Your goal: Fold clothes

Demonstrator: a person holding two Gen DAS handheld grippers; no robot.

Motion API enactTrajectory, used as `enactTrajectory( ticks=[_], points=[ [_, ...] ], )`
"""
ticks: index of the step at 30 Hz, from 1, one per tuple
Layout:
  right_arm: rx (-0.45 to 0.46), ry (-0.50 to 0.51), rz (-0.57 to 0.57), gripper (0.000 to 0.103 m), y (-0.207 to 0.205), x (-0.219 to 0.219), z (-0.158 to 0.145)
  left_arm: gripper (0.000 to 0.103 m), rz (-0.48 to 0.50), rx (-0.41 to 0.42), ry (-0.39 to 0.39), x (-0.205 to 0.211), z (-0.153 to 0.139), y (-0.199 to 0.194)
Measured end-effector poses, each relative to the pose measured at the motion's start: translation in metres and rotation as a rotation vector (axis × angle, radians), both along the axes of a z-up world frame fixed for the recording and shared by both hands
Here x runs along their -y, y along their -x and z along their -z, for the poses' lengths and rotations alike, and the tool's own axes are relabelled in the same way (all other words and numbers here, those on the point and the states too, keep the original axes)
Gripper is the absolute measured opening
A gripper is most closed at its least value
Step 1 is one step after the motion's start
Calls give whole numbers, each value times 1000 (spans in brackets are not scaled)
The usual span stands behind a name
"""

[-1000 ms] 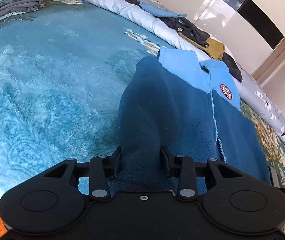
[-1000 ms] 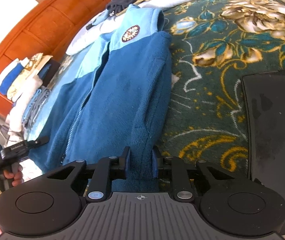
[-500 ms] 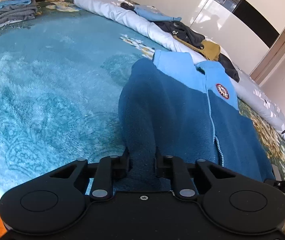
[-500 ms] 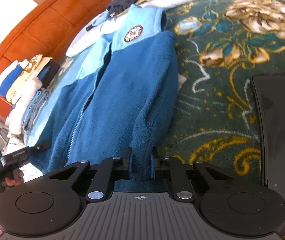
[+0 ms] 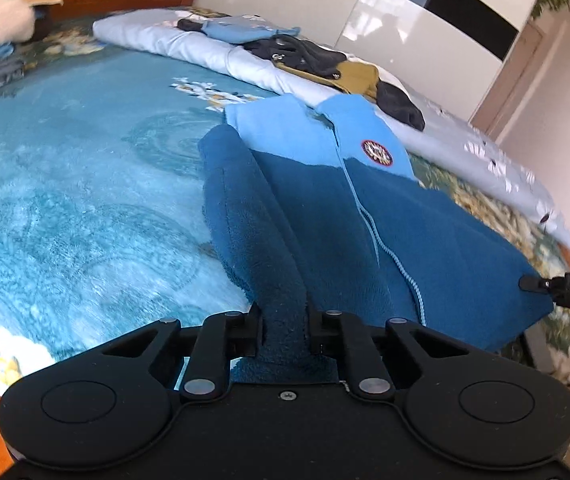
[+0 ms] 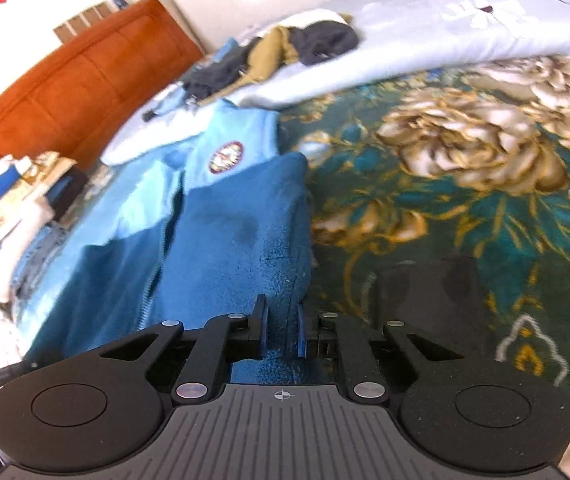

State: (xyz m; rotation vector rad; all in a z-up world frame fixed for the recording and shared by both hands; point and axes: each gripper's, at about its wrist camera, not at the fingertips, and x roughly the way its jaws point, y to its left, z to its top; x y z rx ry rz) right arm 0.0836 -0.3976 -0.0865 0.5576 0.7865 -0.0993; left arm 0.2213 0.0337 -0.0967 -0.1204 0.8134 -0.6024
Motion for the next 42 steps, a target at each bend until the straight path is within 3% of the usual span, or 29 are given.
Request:
enactTrajectory(
  ticks=[3, 6, 17, 24, 34, 38, 42],
  points=[
    [-40, 17, -1, 11, -2, -2, 11, 14, -23, 8, -52, 5, 5, 4],
    [-63, 43, -14, 11, -4, -5, 15, 15, -41, 5, -54, 3, 6, 3],
    [-63, 242, -107, 19, -5, -27, -16, 25, -28, 113, -187, 18, -12, 21],
    [-20, 374, -149, 34, 4, -47, -37, 37, -22, 161, -245, 15, -19, 34],
    [-3, 369, -255, 47, 3, -80, -42, 54, -37, 205, -272, 9, -31, 49],
    [-5, 370, -302, 61, 6, -96, -41, 67, -36, 218, -283, 5, -29, 55],
    [-28, 378, -350, 65, 8, -111, -37, 71, -13, 233, -344, 2, -19, 63]
  ],
)
